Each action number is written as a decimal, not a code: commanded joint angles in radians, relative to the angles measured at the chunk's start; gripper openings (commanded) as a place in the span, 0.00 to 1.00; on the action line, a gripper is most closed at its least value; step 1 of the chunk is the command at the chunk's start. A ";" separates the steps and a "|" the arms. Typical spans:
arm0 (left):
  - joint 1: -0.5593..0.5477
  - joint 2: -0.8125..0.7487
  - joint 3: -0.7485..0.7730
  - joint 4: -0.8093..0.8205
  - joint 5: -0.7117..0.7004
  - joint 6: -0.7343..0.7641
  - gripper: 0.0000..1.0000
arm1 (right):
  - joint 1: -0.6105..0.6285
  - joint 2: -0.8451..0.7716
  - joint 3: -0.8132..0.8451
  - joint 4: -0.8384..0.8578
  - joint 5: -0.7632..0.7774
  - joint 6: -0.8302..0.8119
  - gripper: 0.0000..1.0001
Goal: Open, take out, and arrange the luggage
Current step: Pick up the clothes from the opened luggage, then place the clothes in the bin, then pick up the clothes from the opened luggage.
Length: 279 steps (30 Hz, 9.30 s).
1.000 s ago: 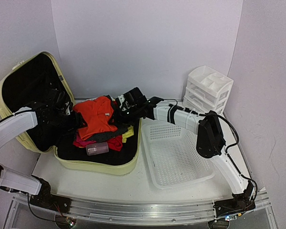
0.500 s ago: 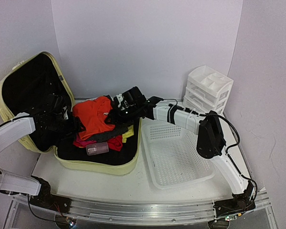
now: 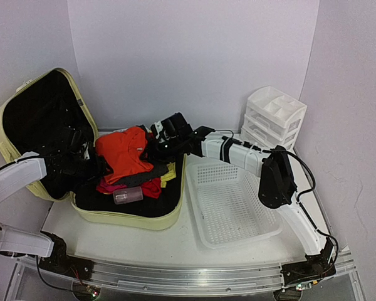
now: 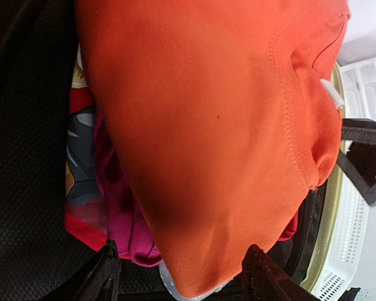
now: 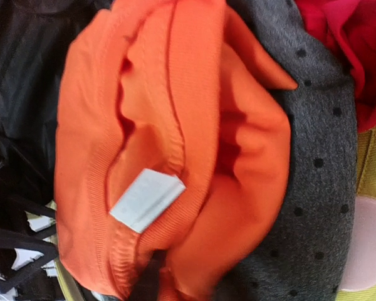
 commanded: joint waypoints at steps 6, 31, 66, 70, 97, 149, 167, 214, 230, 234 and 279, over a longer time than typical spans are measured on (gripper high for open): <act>0.012 -0.024 -0.019 0.069 0.020 -0.005 0.67 | -0.010 -0.048 -0.016 0.071 -0.045 0.037 0.83; 0.023 -0.047 -0.014 0.069 0.026 0.000 0.65 | -0.067 -0.010 -0.116 0.376 -0.226 0.259 0.72; 0.025 -0.113 -0.030 0.025 0.031 0.023 0.65 | -0.026 0.032 -0.041 0.307 -0.063 0.203 0.46; 0.025 -0.121 -0.036 0.020 0.031 0.017 0.65 | -0.022 0.027 -0.045 0.307 -0.058 0.201 0.40; 0.025 -0.147 -0.031 0.023 0.098 0.037 0.69 | -0.019 -0.203 -0.266 0.277 0.002 0.226 0.00; -0.434 0.316 0.356 0.277 0.221 -0.127 0.00 | -0.289 -0.825 -0.841 -0.083 -0.064 0.092 0.00; -0.786 0.723 0.569 0.364 0.203 -0.127 0.00 | -0.344 -1.147 -1.275 -0.368 0.146 -0.046 0.00; -0.718 0.243 0.360 -0.038 -0.424 0.063 0.85 | -0.244 -1.242 -1.302 -0.235 0.053 -0.139 0.39; -0.389 -0.048 0.086 -0.020 -0.358 -0.091 0.76 | -0.126 -0.740 -0.889 0.093 -0.084 0.031 0.42; -0.289 -0.061 0.057 -0.014 -0.279 -0.079 0.72 | -0.090 -0.605 -0.740 0.105 -0.066 0.056 0.45; -0.063 0.074 0.140 0.068 -0.034 0.014 0.77 | -0.051 -0.137 -0.258 0.030 -0.068 0.076 0.17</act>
